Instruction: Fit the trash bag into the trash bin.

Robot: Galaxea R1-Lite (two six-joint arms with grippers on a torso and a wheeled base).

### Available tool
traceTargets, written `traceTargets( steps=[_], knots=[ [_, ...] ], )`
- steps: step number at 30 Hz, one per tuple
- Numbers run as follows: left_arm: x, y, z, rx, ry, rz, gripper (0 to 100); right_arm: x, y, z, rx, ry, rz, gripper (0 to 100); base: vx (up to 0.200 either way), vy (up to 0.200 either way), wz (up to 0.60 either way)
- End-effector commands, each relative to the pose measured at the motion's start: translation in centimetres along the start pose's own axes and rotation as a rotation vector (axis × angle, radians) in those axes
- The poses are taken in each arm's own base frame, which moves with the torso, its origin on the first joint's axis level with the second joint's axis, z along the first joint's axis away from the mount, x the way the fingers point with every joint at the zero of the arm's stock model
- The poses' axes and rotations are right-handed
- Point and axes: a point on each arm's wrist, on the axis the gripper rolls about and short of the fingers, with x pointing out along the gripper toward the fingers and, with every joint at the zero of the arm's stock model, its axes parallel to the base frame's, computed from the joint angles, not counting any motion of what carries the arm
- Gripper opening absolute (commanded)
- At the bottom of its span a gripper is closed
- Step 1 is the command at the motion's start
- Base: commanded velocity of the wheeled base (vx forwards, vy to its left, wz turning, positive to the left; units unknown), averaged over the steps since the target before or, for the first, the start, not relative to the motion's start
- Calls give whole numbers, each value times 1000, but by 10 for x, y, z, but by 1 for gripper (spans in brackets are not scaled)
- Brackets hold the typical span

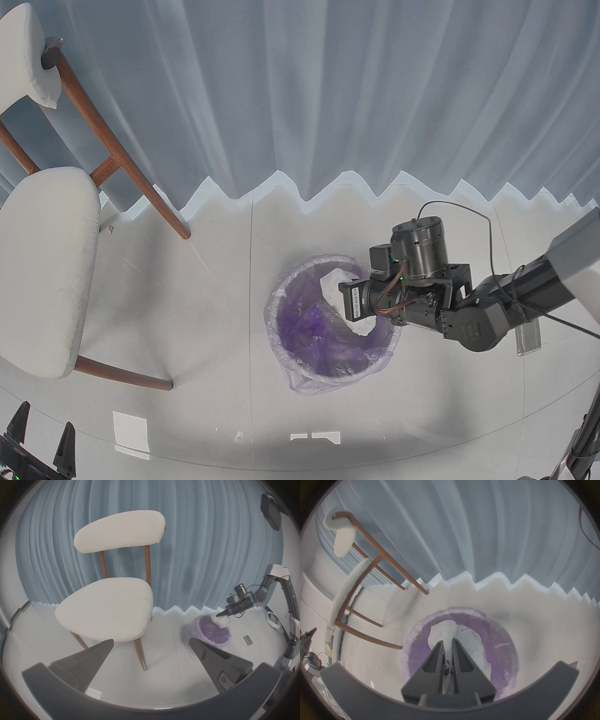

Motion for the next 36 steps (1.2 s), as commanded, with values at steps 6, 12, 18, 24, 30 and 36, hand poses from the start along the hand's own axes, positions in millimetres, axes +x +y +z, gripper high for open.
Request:
traceTargets(
  steps=[6,12,18,24,30,36],
  knots=[
    [0,-1,-4,24,2,-32,100,68,-2,-36,-10,85,-19,0,0,0,0],
    [0,-1,-4,24,2,-32,100,82,-3,-29,-4,51,-39,0,0,0,0],
    [0,-1,-4,21,2,-32,100,61,1,-13,28,2,-60,100,0,0,0],
    [0,-1,-3,13,1,-31,100,-43,-13,31,142,-145,-116,100,0,0,0],
    [0,-1,-3,13,1,-31,100,-198,-86,18,234,-296,-386,100,0,0,0],
    [0,-1,-4,13,3,-31,100,-298,-90,-59,293,-433,-619,100,0,0,0]
  ],
)
